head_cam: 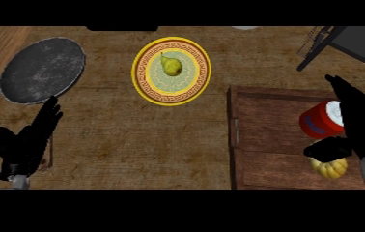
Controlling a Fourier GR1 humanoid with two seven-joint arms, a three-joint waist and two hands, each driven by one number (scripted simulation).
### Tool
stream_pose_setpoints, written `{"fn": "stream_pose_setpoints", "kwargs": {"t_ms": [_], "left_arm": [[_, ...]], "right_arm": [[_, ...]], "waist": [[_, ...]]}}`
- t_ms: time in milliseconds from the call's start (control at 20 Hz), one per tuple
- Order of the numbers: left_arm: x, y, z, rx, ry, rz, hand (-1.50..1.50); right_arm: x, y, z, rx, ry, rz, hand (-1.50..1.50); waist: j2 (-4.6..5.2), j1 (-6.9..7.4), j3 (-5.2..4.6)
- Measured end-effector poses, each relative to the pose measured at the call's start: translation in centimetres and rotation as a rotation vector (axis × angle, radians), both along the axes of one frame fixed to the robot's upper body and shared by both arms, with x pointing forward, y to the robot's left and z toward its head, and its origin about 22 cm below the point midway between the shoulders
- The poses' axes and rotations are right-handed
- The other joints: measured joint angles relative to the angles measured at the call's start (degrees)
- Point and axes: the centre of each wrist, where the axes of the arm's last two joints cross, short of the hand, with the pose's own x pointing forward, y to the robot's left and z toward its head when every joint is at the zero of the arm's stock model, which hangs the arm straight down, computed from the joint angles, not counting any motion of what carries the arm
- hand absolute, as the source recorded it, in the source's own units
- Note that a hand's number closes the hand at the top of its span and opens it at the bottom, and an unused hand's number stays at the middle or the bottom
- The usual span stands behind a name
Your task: Pick the can from the tray and place it in the tiered shelf
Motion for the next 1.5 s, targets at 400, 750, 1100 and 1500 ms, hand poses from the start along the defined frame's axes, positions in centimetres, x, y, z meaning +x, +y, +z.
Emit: {"fn": "stream_pose_setpoints", "kwargs": {"t_ms": [400, 750, 1100, 1500], "left_arm": [[0.5, 0.6, 0.0, 0.002, 0.0, 0.0, 0.0], [0.2, 0.4, -0.3, 0.003, 0.0, 0.004, 0.0], [0.4, 0.6, 0.2, -0.002, -0.003, 0.003, 0.0], [0.1, 0.6, -0.4, -0.007, 0.006, 0.011, 0.0]], "right_arm": [[1.1, 0.3, 1.4, -0.109, 0.172, 0.066, -1.5], [2.7, -0.9, 1.0, -0.147, 0.243, 0.057, -1.5], [3.9, -2.4, -0.6, -0.185, 0.294, 0.012, -1.5], [4.9, -4.1, -2.6, -0.208, 0.31, -0.007, -1.5]], "waist": [[0.08, -0.05, 0.15], [0.04, -0.13, 0.22], [0.06, -0.21, 0.27], [0.01, -0.24, 0.2]]}}
